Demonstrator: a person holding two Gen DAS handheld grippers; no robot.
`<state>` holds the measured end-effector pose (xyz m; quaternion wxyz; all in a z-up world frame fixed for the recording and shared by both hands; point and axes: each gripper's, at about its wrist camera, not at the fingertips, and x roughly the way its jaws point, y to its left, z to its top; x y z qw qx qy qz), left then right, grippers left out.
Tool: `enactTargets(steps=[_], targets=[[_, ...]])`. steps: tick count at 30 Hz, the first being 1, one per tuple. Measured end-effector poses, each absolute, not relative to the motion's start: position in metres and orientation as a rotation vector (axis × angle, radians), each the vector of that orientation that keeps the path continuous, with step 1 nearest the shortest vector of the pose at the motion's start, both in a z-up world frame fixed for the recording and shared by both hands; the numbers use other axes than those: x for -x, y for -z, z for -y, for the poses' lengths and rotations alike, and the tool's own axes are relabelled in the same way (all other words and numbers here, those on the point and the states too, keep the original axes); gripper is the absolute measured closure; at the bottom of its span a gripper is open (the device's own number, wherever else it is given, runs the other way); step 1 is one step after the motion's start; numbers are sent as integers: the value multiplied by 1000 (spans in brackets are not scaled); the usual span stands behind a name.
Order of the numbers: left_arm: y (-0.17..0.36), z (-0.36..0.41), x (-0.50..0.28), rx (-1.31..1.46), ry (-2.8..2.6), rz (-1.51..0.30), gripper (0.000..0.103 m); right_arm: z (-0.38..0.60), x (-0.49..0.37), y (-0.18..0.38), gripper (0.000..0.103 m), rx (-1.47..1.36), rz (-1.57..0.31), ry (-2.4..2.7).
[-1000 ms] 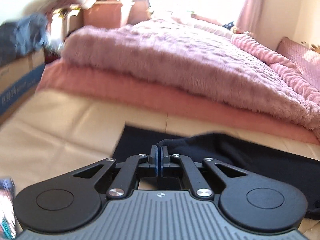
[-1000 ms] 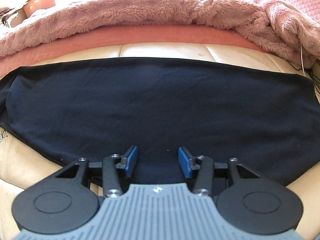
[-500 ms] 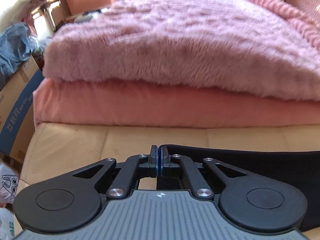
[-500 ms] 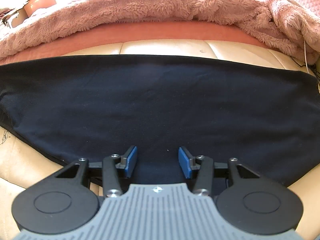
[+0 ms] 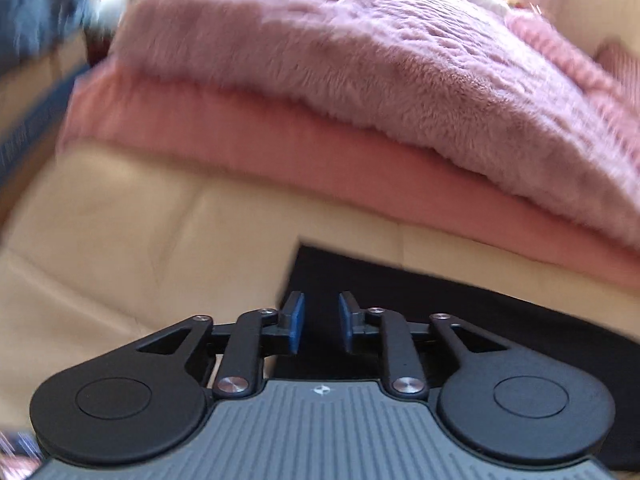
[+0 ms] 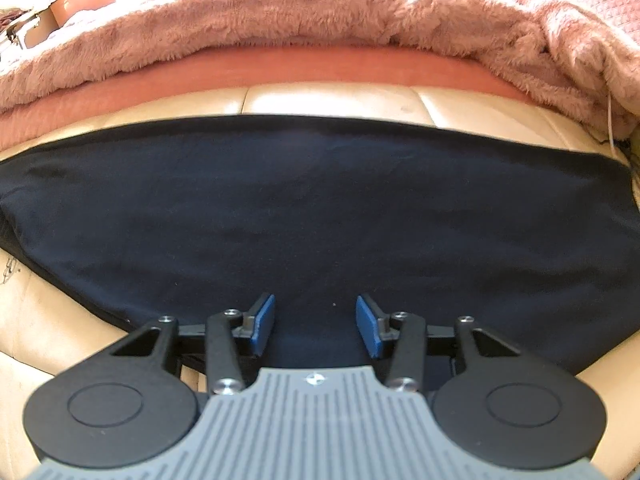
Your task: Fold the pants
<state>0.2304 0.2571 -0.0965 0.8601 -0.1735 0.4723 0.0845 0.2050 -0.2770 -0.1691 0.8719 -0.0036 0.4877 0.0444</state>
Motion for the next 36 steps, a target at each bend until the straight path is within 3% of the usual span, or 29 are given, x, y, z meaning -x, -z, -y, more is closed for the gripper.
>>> enactTargets(steps=[8,11,16,18,19,20,21,22,25,28,32,33,35,36], targets=[[122,-257,-206,622,-182,-953,71,270,-171,146,61,135,-1018,-155],[124,-258,-204,687,-173,-932,65,269,-157,143,61,199,-1029,-176],[132,-259,-213,712,-217,-931,66,259,-150,148,64,330,-1019,-204],[137,-261,-212,721,-235,-935,75,256,-153,153,64,380,-1020,-210],[139,-261,-213,721,-240,-936,86,253,-154,156,67,411,-1027,-215],[140,-260,-214,715,-240,-935,96,251,-155,160,73,444,-1034,-219],[140,-259,-215,701,-242,-928,99,251,-156,162,80,467,-1039,-224],[138,-258,-216,686,-245,-920,103,250,-156,164,96,474,-1042,-230],[122,-253,-216,627,-245,-868,103,255,-156,158,103,444,-1015,-226],[101,-246,-225,530,-248,-845,103,266,-160,147,103,370,-997,-212],[98,-238,-257,428,-282,-1012,103,280,-172,142,103,246,-1005,-189],[99,-239,-260,450,-285,-1024,100,282,-175,142,103,222,-1014,-188],[105,-242,-258,493,-326,-1050,71,282,-179,144,103,215,-1018,-191],[109,-245,-254,534,-350,-1054,65,281,-178,145,103,220,-1020,-195]])
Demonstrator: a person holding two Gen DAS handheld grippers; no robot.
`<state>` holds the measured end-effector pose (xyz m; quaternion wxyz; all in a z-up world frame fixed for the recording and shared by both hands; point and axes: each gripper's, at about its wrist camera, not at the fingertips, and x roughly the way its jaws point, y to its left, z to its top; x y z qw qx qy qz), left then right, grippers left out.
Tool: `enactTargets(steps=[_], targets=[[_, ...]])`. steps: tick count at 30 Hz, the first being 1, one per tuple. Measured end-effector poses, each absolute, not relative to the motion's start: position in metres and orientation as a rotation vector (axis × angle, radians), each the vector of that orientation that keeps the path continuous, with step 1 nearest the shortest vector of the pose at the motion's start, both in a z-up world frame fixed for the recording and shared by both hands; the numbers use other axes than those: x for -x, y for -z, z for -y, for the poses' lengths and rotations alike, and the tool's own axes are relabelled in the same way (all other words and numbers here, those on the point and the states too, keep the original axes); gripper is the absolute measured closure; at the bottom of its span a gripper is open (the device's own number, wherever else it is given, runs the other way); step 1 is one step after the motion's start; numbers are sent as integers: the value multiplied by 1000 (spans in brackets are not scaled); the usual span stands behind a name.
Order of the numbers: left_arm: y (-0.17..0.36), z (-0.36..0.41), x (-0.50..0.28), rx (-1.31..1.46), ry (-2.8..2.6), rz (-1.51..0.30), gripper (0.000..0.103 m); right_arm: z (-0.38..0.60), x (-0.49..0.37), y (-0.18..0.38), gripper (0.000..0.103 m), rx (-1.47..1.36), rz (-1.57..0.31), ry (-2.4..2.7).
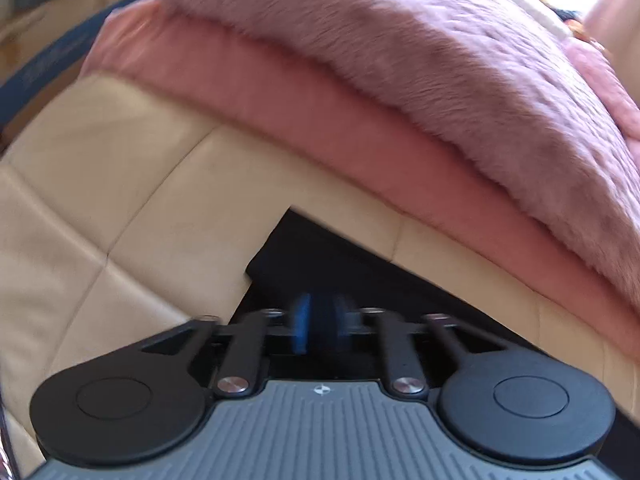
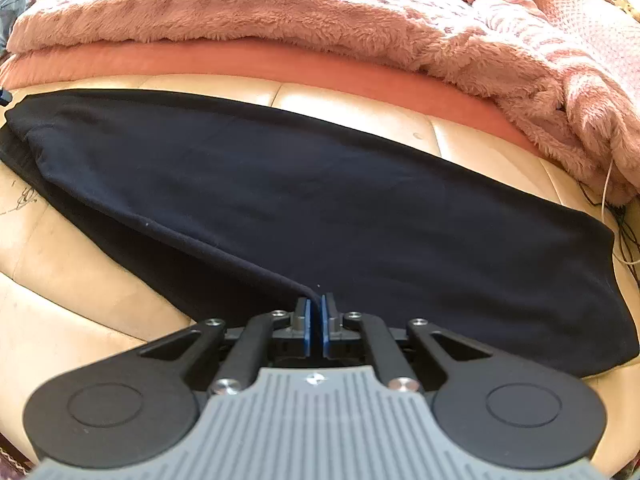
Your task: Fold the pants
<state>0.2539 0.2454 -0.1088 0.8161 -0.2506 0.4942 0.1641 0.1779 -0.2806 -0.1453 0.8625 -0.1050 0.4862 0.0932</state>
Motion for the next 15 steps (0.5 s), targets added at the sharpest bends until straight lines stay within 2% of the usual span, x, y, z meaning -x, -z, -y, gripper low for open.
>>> enactTargets(steps=[1,5,6,8,15], targets=[[113,-248,-250,568,-375,-1053,57,281,-178,147,103,221,-1020,-199],[131,-257,-237,682,-413,-1024,58,283,-178,151,102,202,-1025,-207],[135,-258,-236,713,-402,-1017,64,284,-178,153,102,197,-1026,-209],[136,-253,-238,697,-409,-1005,99,285,-181,155,102,190,-1029,-213],[86,-195,-257,407,-250,-884,101,288,-179,160,102,170,-1039,-225]])
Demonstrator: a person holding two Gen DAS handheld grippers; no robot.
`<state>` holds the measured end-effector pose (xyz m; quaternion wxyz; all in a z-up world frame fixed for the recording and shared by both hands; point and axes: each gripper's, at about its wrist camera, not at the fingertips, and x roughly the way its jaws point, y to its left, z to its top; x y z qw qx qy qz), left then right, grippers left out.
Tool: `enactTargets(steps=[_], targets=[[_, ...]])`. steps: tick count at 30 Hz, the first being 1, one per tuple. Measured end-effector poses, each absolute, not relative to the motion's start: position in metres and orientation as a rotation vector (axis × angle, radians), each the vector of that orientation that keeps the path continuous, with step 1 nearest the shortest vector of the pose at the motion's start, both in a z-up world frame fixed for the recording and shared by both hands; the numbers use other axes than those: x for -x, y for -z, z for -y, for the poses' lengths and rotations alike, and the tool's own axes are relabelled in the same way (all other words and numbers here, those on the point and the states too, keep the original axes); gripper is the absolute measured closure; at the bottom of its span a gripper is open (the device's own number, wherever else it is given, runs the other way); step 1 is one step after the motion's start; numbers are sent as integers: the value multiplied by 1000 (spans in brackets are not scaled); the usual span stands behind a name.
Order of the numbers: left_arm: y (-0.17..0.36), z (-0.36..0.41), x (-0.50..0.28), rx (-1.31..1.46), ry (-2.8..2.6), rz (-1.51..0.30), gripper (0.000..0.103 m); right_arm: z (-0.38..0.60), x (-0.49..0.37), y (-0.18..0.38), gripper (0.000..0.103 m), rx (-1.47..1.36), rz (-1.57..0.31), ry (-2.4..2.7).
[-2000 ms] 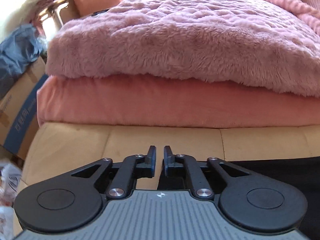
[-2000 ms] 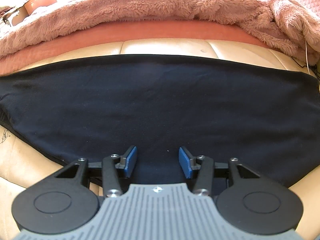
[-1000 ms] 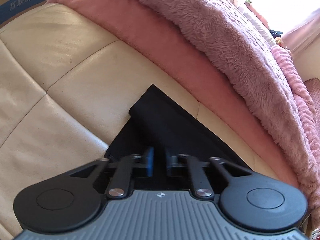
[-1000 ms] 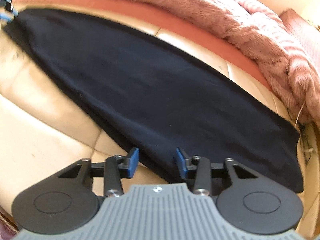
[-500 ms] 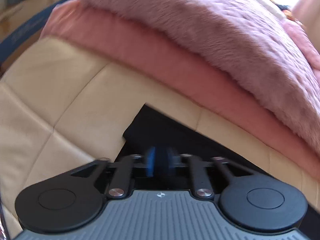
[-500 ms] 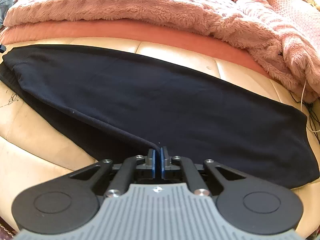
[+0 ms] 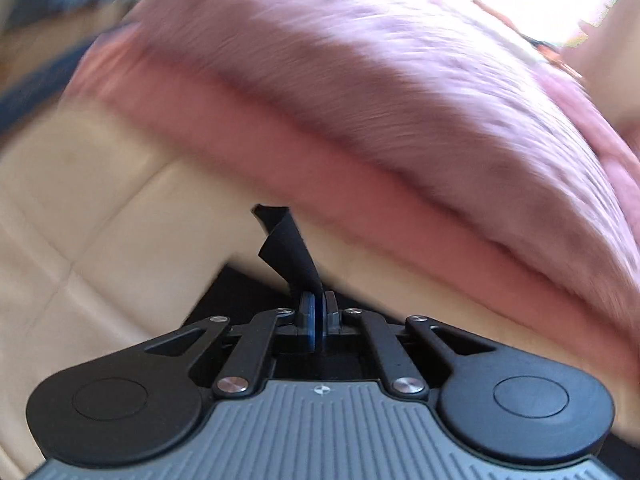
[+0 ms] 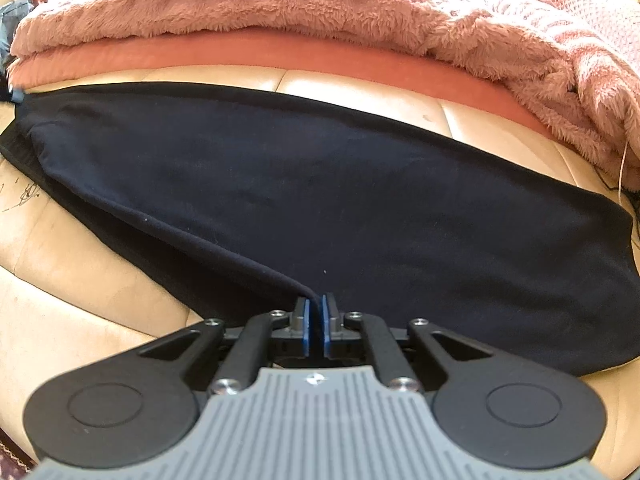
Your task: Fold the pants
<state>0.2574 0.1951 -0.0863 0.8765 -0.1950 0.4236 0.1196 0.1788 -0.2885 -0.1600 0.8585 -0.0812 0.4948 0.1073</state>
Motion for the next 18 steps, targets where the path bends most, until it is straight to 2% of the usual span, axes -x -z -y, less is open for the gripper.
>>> enactTargets(steps=[5,10,14,18], targets=[[66,-103,-273,86,72,-901,101,289,-178,161,102,159,-1036,-226],[101,-26,-256,-115,295,-997,100,292,-178,163,102,142,-1032,-226],[124,-23,-250,-70,360,-1090,88,296,-177,163,101,133,-1028,-232],[110,-43,-250,-32,408,-1066,73,299,-176,163,100,129,-1028,-246]])
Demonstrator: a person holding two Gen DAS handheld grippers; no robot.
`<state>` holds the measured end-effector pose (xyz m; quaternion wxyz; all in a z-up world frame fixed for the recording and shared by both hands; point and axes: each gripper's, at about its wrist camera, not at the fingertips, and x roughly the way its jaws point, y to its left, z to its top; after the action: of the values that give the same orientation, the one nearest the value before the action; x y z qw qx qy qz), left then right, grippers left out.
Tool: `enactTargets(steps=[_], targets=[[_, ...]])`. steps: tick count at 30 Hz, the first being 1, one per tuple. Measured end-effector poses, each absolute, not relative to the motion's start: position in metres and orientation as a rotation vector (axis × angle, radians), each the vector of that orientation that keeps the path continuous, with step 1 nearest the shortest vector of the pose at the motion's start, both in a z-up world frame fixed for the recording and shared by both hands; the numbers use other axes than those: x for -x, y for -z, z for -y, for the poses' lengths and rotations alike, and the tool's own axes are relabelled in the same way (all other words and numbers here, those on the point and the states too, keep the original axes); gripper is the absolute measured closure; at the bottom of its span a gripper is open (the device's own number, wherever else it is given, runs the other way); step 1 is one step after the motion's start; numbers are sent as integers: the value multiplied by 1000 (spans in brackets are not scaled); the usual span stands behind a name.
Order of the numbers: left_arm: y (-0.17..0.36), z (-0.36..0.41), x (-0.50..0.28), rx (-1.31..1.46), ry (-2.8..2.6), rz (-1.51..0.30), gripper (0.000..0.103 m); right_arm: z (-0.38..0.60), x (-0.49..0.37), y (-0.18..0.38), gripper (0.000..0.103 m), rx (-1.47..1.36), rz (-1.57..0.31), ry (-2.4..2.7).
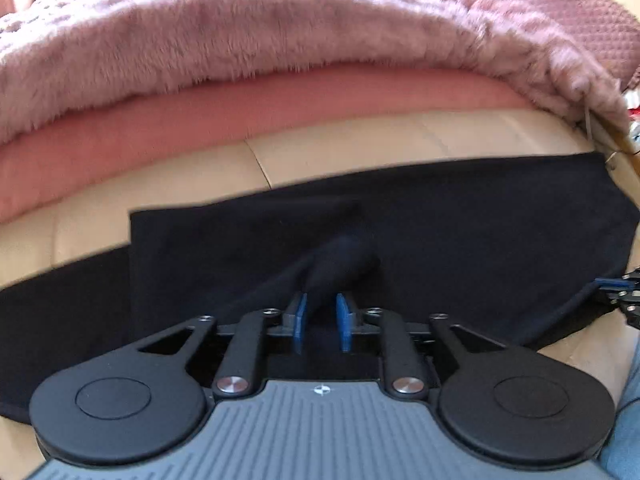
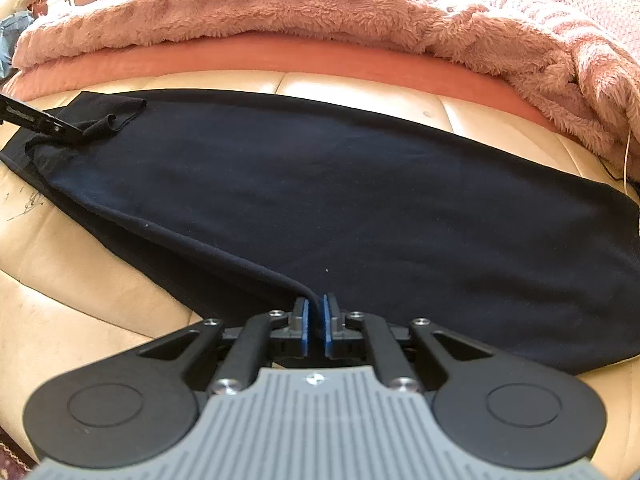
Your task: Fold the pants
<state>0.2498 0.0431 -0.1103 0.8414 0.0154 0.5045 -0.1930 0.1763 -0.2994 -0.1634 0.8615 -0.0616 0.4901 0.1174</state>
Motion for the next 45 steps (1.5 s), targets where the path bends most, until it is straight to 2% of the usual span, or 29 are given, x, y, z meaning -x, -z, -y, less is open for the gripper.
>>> enactTargets(steps=[2,5,11,15,18,20,22,27,34,40,45], targets=[[101,-48,-254,-58,419,-1042,66,300,-176,164,98,128,-1031,-254],[98,-41,-269,-157,475,-1041,62,300,-177,164,97,127,-1030,-258],[127,-14,-280,-368,578,-1087,62,302,-175,165,97,128,-1025,-261],[133,-12,-278,-352,595,-1078,62,304,-174,166,97,124,-1021,-271],[134,-7,-272,-361,598,-1062,76,305,-175,167,97,124,-1021,-275],[132,-4,-267,-358,593,-1060,93,305,-176,168,97,125,-1021,-276],[129,-3,-260,-347,585,-1051,95,305,-175,168,97,125,-1022,-276],[102,-30,-254,-158,490,-964,96,304,-174,165,97,129,-1025,-279],[49,-141,-247,185,86,-829,97,299,-168,158,98,161,-1015,-284],[82,-235,-233,374,-243,-907,98,295,-165,156,99,188,-1023,-280],[116,-260,-228,453,-283,-958,98,294,-167,159,102,204,-1042,-265]])
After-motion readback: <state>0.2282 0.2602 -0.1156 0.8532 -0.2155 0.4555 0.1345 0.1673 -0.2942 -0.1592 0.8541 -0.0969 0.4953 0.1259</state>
